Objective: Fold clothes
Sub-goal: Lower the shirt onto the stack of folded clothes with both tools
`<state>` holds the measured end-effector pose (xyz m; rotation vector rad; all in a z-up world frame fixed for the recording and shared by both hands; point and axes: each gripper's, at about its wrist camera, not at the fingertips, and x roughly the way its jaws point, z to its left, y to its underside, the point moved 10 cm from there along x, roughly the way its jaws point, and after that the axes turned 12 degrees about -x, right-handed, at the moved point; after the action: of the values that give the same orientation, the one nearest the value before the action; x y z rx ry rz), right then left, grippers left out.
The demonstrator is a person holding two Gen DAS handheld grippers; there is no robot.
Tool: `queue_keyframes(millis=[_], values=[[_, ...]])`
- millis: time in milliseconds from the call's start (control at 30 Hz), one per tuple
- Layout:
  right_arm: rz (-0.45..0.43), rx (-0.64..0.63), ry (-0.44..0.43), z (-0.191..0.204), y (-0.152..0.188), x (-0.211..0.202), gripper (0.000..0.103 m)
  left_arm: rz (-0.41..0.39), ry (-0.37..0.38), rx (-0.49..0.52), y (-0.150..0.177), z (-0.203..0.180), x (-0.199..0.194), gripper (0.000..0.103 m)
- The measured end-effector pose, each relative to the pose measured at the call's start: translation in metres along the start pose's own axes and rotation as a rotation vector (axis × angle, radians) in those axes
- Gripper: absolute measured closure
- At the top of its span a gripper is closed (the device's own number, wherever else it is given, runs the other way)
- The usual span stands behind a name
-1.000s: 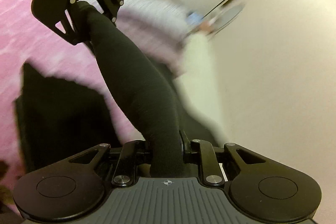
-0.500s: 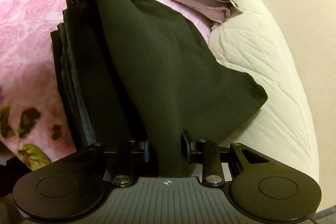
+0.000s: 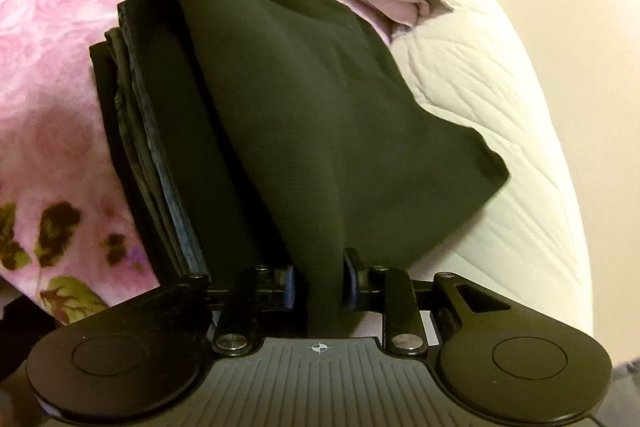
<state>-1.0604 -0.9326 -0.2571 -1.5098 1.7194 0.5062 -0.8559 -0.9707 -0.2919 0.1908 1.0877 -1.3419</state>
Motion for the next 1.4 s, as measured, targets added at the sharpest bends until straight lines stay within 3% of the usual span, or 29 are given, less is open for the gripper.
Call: queue_keyframes(millis=[67,167,233,333,467,600,667,767,867,1100,1233,1333,1400], values=[[0.027,0.041,-0.008,0.001,0.0,-0.002,0.074,0.005,0.002,-0.028,0.005,0.0,-0.008,0.078],[0.036,0.162,-0.051,-0.005,-0.005,-0.009,0.073,0.023,0.058,-0.221,0.014,0.0,-0.046,0.078],[0.017,0.277,-0.096,-0.013,-0.01,-0.019,0.073,0.006,0.109,-0.414,0.017,0.018,-0.063,0.078],[-0.059,0.462,-0.162,-0.029,-0.02,-0.038,0.073,-0.019,0.116,-0.558,0.005,0.036,-0.063,0.078],[-0.18,0.724,-0.207,-0.054,-0.03,-0.039,0.071,-0.022,0.148,-0.668,-0.015,0.053,-0.037,0.078],[-0.135,0.903,-0.303,-0.053,-0.021,0.002,0.064,0.122,0.228,-0.691,-0.001,0.041,0.005,0.078],[-0.126,0.922,-0.32,-0.055,-0.015,0.003,0.057,0.138,0.233,-0.685,0.002,0.035,0.013,0.078],[-0.115,0.947,-0.343,-0.057,-0.006,0.005,0.056,0.122,0.216,-0.723,0.001,0.042,0.002,0.078],[-0.138,0.911,-0.296,-0.058,-0.006,-0.01,0.056,0.111,0.191,-0.781,0.001,0.052,-0.015,0.076],[-0.122,0.891,-0.338,-0.038,-0.009,-0.002,0.052,0.18,0.17,-0.824,0.006,0.049,-0.01,0.069],[-0.114,0.879,-0.354,-0.042,-0.007,-0.004,0.049,0.198,0.121,-0.91,0.008,0.058,-0.021,0.054],[-0.098,0.884,-0.349,-0.039,-0.002,-0.007,0.042,0.224,0.103,-0.977,0.014,0.054,-0.035,0.036],[-0.081,0.9,-0.338,-0.035,0.001,-0.012,0.035,0.229,0.094,-1.016,0.016,0.05,-0.047,0.03]])
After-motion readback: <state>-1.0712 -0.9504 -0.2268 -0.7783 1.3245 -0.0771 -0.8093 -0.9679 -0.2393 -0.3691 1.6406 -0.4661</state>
